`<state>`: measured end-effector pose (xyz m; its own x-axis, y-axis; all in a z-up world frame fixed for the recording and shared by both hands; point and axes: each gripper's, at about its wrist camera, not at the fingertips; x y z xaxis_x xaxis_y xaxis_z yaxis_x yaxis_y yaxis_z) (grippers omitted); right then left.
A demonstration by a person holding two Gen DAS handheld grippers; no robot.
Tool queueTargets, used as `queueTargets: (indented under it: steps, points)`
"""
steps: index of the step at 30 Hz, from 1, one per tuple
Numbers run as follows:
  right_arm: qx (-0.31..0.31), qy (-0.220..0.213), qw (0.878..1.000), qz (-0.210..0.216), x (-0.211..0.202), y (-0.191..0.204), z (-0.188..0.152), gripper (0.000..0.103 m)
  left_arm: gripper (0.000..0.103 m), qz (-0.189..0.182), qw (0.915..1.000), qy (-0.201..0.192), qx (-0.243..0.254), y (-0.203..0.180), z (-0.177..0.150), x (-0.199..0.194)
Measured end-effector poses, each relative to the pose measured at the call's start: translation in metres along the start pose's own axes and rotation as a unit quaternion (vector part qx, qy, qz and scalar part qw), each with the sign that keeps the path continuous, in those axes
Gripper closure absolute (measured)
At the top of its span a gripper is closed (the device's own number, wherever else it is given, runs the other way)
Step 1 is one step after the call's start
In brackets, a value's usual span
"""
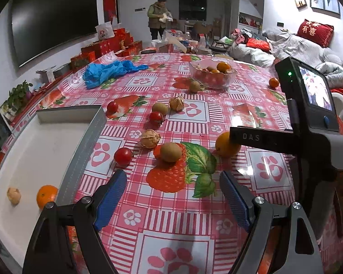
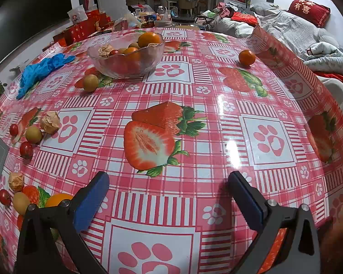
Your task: Organize fruits
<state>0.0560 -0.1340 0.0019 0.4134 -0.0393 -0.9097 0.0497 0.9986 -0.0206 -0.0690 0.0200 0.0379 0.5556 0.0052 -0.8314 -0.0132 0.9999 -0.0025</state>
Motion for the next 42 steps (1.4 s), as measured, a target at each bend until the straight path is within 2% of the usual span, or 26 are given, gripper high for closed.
queueTargets:
  steps: [6, 8, 12, 19, 25, 26, 27, 28, 37, 42]
  points:
    - [0.000, 0.000, 1.000, 0.000, 0.000, 0.000, 0.000, 0.000, 0.019, -0.010, 0.9999, 0.002, 0.013, -0.002, -0.004, 0.005]
    - [0.000, 0.000, 1.000, 0.000, 0.000, 0.000, 0.000, 0.000, 0.019, -0.028, 0.9996, 0.007, 0.006, 0.001, -0.005, 0.008]
    - [0.000, 0.000, 1.000, 0.000, 0.001, -0.001, 0.000, 0.000, 0.019, -0.080, 0.9953, 0.055, -0.010, 0.005, -0.010, 0.022]
    - [0.000, 0.000, 1.000, 0.000, 0.000, 0.000, 0.000, 0.000, 0.019, -0.118, 0.9906, 0.046, -0.051, 0.018, -0.012, 0.021]
    - [0.000, 0.001, 1.000, 0.001, 0.000, -0.001, 0.001, 0.000, 0.017, -0.114, 0.9910, 0.048, -0.050, 0.018, -0.012, 0.021]
    - [0.000, 0.001, 1.000, 0.001, 0.000, 0.000, 0.001, 0.000, 0.014, -0.117, 0.9908, 0.049, -0.048, 0.017, -0.012, 0.021]
    - [0.000, 0.001, 1.000, 0.001, 0.000, -0.001, 0.001, 0.000, 0.007, -0.117, 0.9907, 0.050, -0.047, 0.017, -0.011, 0.022]
    - [0.000, 0.001, 1.000, 0.001, 0.000, 0.000, 0.001, 0.000, 0.005, -0.111, 0.9913, 0.052, -0.049, 0.017, -0.012, 0.022]
    - [0.000, 0.001, 1.000, 0.001, 0.001, -0.001, 0.001, 0.000, 0.005, -0.117, 0.9904, 0.050, -0.054, 0.021, -0.012, 0.022]
    - [0.000, 0.001, 1.000, 0.001, 0.000, -0.001, 0.001, 0.000, 0.005, -0.108, 0.9915, 0.053, -0.049, 0.019, -0.011, 0.023]
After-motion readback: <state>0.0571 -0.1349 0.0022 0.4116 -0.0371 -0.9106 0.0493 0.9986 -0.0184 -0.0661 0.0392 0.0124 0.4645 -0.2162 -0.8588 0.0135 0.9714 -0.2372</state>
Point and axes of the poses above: each gripper's, at about its wrist camera, not at the fingertips, and x roughly the way its jaws point, y to its left, z to its top, and after that the axes turned 11 degrees about y, right-handed
